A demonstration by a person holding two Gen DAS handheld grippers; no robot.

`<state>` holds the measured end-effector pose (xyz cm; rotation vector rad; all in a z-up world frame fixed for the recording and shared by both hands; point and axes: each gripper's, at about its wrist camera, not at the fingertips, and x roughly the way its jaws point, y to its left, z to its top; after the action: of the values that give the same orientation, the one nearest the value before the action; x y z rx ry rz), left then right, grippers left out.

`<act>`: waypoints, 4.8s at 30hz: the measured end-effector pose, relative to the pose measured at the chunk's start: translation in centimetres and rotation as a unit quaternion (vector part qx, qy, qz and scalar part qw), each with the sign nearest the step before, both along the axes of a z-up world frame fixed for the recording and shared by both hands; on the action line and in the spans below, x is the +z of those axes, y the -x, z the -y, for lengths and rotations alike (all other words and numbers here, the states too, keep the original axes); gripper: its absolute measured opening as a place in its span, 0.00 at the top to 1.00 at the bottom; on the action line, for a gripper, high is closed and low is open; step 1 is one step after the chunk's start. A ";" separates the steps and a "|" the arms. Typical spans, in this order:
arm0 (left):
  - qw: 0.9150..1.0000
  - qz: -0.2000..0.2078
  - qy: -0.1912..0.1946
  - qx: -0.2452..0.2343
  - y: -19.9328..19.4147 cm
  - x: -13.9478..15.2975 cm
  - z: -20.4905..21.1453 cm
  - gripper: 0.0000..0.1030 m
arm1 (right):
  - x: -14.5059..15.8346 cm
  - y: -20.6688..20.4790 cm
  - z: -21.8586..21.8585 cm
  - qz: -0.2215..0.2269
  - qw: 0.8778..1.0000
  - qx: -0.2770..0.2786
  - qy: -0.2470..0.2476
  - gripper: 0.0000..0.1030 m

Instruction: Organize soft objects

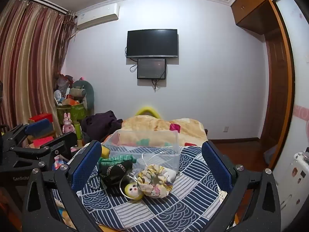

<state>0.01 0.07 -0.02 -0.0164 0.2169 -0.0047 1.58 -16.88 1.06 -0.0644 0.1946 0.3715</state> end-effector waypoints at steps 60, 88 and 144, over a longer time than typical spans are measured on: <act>1.000 0.020 -0.004 -0.003 0.6 0.0 0.5 0.00 | 0.4 0.6 0.5 0.003 1.000 0.007 -0.017 0.00; 1.000 0.017 -0.004 -0.009 0.4 0.2 0.9 0.00 | 0.3 0.7 0.5 0.005 1.000 0.009 -0.020 0.00; 0.991 -0.122 0.047 0.015 -12.4 -6.2 -6.1 0.64 | -7.1 -10.6 2.0 -0.198 0.977 0.067 -0.027 0.91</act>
<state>12.44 6.18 -6.22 -0.1139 0.4609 0.0168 12.20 -18.85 -6.02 0.0521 0.5768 0.5220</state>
